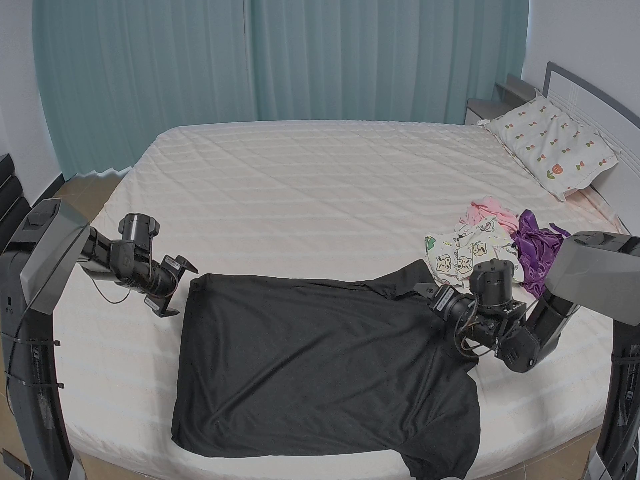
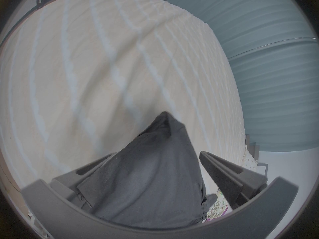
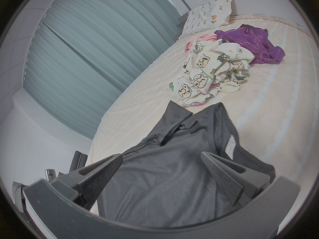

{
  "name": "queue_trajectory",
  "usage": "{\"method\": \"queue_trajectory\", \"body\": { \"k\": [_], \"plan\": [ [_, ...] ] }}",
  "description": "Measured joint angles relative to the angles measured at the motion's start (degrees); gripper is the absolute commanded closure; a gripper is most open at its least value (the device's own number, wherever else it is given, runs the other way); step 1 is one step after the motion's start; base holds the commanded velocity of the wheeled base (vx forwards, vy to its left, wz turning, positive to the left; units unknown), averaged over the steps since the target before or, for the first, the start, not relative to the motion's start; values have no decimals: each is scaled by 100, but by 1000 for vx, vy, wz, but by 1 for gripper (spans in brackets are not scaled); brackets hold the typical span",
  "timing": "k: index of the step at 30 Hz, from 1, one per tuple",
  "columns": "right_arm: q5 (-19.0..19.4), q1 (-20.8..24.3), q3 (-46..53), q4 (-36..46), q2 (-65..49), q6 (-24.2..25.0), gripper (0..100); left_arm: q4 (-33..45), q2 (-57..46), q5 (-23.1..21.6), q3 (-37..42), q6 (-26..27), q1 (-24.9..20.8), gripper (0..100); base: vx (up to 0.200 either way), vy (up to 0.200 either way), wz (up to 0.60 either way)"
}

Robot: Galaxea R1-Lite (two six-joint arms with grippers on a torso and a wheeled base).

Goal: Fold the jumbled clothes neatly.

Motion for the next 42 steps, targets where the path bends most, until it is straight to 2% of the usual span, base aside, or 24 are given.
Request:
{"method": "queue_trajectory", "body": {
  "k": [2,7,12,19,25,37,42],
  "plan": [
    [-17,15,-372,408,39,1,0,-446,-184,-46,538,-7,-24,0,0,0,0],
    [-68,76,-1364,1454,179,1,0,-2111,-564,-116,1976,-16,-219,0,0,0,0],
    [-106,95,-2514,2422,444,9,0,-2982,-813,-156,2957,-38,-434,0,0,0,0],
    [-202,83,-3922,3523,1018,22,0,-3231,-995,-176,3412,-93,-591,0,0,0,0],
    [-345,45,-4636,4147,1499,26,0,-3299,-1053,-169,3551,-104,-642,0,0,0,0],
    [-356,-10,-5104,4353,1914,20,0,-3301,-1084,-165,3615,-111,-663,0,0,0,0],
    [-358,-27,-5611,4476,2135,33,0,-3301,-1084,-165,3625,-112,-663,0,0,0,0]
  ]
}}
